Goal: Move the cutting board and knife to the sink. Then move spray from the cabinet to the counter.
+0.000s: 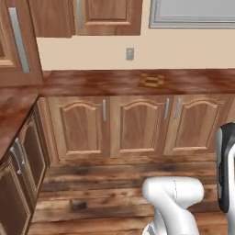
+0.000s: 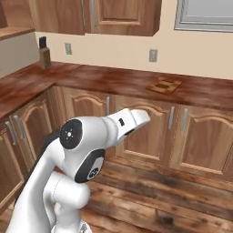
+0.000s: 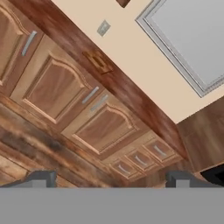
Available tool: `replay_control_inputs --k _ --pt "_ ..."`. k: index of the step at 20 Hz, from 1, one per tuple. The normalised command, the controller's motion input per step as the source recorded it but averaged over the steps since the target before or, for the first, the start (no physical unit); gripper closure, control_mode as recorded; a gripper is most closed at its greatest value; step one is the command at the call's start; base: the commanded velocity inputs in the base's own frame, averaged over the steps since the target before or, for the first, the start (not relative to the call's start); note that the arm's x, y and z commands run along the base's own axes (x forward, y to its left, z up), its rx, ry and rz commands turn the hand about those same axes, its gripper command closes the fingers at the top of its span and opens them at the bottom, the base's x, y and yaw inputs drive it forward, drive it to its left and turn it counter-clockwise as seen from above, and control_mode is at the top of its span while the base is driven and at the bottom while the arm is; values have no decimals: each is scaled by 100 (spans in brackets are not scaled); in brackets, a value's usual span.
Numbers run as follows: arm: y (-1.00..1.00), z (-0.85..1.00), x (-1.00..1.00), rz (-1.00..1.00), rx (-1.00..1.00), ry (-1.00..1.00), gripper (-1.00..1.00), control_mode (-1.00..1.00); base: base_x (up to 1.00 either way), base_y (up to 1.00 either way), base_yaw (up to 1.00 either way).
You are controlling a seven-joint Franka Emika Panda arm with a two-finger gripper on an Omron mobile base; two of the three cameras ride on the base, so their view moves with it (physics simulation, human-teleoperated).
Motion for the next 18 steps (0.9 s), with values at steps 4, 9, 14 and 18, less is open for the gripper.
replay_control_inputs --k 4,9,14,18 --pt "0 0 0 0 0 0 -100 100 89 -4 -10" --pt "0 0 0 0 0 0 -100 100 64 -25 -2" --pt "0 0 0 0 0 0 -100 100 56 -1 0" --pt "0 0 0 0 0 0 -100 100 55 5 -2"
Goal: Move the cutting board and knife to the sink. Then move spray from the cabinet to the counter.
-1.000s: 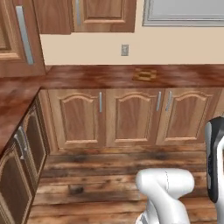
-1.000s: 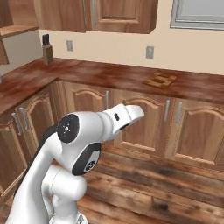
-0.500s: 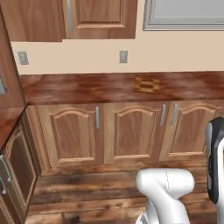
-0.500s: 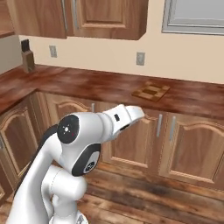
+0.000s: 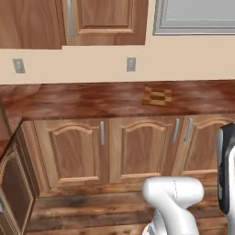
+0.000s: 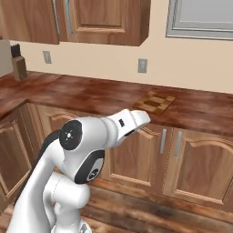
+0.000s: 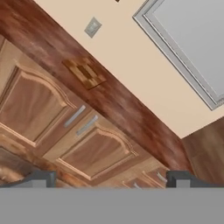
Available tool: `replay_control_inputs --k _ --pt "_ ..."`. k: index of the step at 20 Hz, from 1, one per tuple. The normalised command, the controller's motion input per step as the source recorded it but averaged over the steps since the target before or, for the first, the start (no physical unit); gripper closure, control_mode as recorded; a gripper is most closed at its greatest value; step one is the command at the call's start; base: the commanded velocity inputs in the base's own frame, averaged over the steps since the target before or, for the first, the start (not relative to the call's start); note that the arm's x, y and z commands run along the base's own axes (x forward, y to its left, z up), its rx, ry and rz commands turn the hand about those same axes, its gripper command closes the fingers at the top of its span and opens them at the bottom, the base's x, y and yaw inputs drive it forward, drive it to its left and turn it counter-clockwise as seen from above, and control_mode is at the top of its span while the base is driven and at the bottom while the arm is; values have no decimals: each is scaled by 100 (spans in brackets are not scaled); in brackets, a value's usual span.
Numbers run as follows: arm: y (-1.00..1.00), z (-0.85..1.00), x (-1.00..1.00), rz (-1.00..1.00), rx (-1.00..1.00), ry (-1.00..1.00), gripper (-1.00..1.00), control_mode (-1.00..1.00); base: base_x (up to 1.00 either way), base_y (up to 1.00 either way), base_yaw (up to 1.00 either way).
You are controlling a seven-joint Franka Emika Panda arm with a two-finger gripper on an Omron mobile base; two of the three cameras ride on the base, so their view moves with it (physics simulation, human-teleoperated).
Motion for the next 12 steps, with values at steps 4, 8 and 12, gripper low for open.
replay_control_inputs --k 4,8,12 --pt "0 0 0 0 0 0 -100 100 73 25 -6" --pt "0 0 0 0 0 0 -100 100 69 30 -6" --pt "0 0 0 0 0 0 -100 100 74 32 -7"
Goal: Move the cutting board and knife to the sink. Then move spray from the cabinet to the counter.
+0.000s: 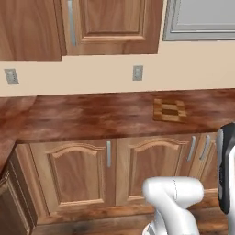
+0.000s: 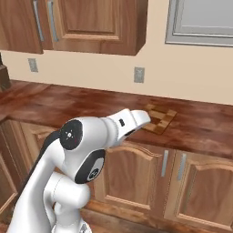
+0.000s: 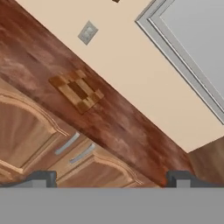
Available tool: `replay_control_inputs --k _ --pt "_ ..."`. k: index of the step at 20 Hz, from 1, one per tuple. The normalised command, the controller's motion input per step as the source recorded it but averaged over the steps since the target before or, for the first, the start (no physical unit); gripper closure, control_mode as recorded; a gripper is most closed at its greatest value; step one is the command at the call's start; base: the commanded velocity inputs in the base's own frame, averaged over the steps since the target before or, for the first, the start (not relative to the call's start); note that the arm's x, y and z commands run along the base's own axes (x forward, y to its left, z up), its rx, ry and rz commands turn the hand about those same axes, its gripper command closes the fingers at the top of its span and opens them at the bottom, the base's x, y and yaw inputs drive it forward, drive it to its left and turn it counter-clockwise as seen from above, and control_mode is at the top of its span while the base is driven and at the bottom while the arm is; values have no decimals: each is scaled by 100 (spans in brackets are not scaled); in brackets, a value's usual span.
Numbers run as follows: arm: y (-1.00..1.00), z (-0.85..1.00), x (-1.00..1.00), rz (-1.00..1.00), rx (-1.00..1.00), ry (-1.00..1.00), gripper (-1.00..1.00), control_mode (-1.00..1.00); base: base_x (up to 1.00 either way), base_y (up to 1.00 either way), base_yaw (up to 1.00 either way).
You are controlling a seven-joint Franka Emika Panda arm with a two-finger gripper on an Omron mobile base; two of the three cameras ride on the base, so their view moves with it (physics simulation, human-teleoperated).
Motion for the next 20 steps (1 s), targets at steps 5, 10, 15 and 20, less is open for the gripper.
replay_control_inputs --k 5,10,15,20 --pt "0 0 0 0 0 0 -100 100 67 17 -9" --pt "0 0 0 0 0 0 -100 100 45 0 -7" --pt "0 0 0 0 0 0 -100 100 44 -2 -5" --pt "0 0 0 0 0 0 -100 100 64 -1 -6"
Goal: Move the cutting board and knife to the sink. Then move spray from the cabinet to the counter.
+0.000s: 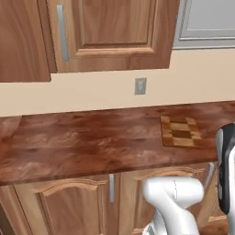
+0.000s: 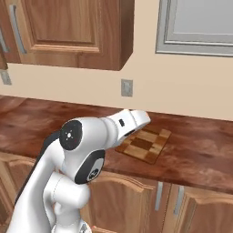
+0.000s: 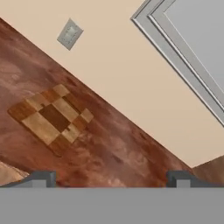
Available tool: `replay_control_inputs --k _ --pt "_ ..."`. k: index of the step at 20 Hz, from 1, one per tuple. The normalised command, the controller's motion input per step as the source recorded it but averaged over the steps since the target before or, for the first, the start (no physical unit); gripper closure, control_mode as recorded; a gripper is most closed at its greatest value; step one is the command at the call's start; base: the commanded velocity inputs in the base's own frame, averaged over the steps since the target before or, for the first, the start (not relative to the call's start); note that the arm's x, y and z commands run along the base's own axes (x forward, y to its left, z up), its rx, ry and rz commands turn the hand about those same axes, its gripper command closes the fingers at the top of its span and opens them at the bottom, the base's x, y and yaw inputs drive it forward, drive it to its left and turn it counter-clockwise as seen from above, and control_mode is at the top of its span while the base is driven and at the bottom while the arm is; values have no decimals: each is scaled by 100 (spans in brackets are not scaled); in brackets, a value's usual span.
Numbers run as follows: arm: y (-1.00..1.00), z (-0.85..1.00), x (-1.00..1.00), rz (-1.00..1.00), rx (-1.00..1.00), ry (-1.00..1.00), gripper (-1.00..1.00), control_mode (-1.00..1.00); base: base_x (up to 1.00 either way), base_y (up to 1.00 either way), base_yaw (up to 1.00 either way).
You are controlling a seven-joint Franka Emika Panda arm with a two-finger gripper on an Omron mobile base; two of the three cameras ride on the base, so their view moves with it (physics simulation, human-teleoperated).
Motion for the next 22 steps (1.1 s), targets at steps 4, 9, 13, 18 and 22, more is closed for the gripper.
replay_control_inputs --k 4,9,13,18,22 --pt "0 0 0 0 0 0 -100 100 78 0 -6" --pt "0 0 0 0 0 0 -100 100 78 -9 -2" --pt "0 0 0 0 0 0 -100 100 58 -36 0" --pt "0 0 0 0 0 0 -100 100 18 -55 0" --pt "0 0 0 0 0 0 -100 100 2 -38 0"
